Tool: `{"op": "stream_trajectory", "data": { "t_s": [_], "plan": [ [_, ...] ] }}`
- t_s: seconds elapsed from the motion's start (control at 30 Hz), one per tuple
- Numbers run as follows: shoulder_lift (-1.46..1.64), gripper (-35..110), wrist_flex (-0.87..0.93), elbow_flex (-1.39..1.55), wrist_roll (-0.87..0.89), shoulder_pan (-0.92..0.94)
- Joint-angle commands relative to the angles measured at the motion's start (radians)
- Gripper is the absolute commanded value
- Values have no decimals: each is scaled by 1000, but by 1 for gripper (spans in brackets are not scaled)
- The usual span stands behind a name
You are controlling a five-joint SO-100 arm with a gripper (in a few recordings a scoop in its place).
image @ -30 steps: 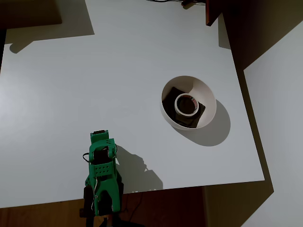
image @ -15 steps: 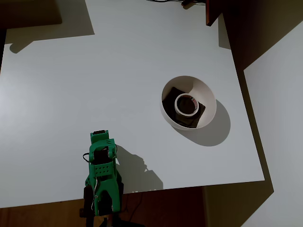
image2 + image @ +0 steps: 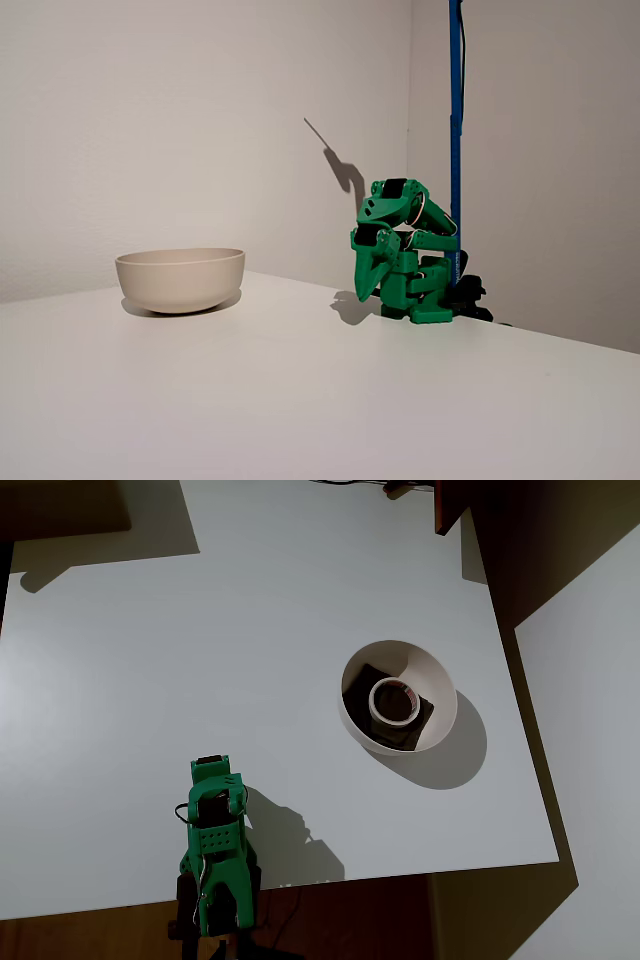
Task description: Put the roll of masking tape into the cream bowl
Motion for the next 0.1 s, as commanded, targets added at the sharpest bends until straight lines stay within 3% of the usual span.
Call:
{"op": "stream_trajectory", "data": {
  "t_s": [0.0,0.07],
  "plan": [
    [5,-8,12,-26,3,-3],
    [5,-8,12,-26,3,-3]
  ]
}}
